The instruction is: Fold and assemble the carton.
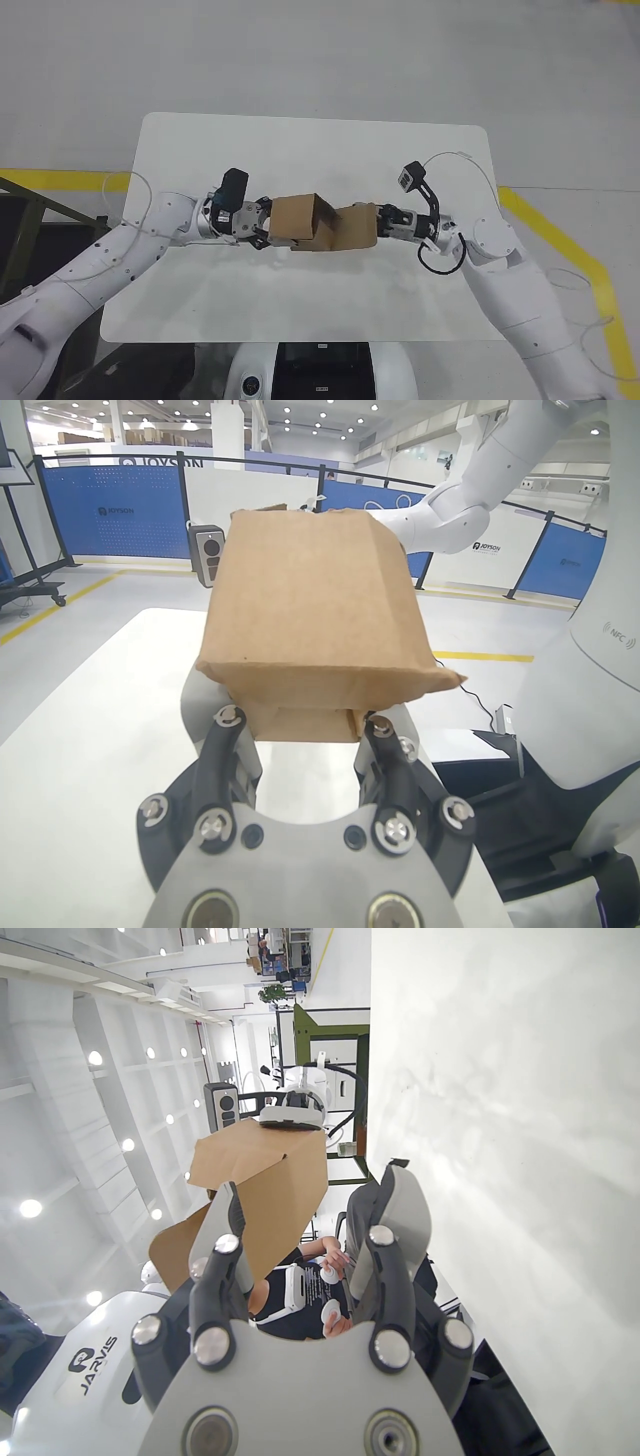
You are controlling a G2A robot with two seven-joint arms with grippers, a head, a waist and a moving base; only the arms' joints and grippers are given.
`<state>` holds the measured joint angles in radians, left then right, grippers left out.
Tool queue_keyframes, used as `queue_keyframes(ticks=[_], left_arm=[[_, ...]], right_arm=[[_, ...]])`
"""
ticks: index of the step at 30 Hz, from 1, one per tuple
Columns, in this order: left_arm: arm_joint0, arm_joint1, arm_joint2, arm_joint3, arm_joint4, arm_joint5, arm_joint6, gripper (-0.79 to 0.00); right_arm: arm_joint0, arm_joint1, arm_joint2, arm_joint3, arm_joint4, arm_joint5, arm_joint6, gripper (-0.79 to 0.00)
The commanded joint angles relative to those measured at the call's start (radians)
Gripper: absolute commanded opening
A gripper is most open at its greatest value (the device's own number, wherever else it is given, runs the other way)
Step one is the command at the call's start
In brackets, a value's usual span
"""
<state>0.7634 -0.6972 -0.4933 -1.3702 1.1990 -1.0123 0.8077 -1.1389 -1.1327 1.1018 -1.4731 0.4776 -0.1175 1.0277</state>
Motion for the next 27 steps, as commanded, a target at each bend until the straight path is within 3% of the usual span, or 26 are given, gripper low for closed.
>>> queue_keyframes(ticks=[1, 16, 19, 22, 27], left_arm=[[-0.003, -0.001, 0.005, 0.002, 0.005, 0.0, 0.0, -0.437], [-0.023, -0.01, 0.024, 0.02, 0.025, 0.0, -0.021, -0.431], [-0.026, -0.01, 0.024, 0.026, 0.029, 0.0, -0.028, -0.431], [-0.027, -0.012, 0.026, 0.032, 0.034, 0.0, -0.044, -0.431], [-0.033, -0.018, 0.023, 0.039, 0.037, 0.0, -0.075, -0.431]], right_arm=[[0.001, -0.001, -0.005, -0.013, -0.007, 0.004, -0.004, -0.32], [-0.018, 0.004, 0.006, -0.092, -0.042, 0.031, -0.035, -0.32], [-0.045, 0.01, 0.029, -0.126, -0.037, 0.024, -0.028, -0.348], [-0.069, 0.016, 0.042, -0.165, -0.052, 0.031, -0.025, -0.431], [-0.084, 0.02, 0.044, -0.201, -0.078, 0.054, -0.029, -0.453]])
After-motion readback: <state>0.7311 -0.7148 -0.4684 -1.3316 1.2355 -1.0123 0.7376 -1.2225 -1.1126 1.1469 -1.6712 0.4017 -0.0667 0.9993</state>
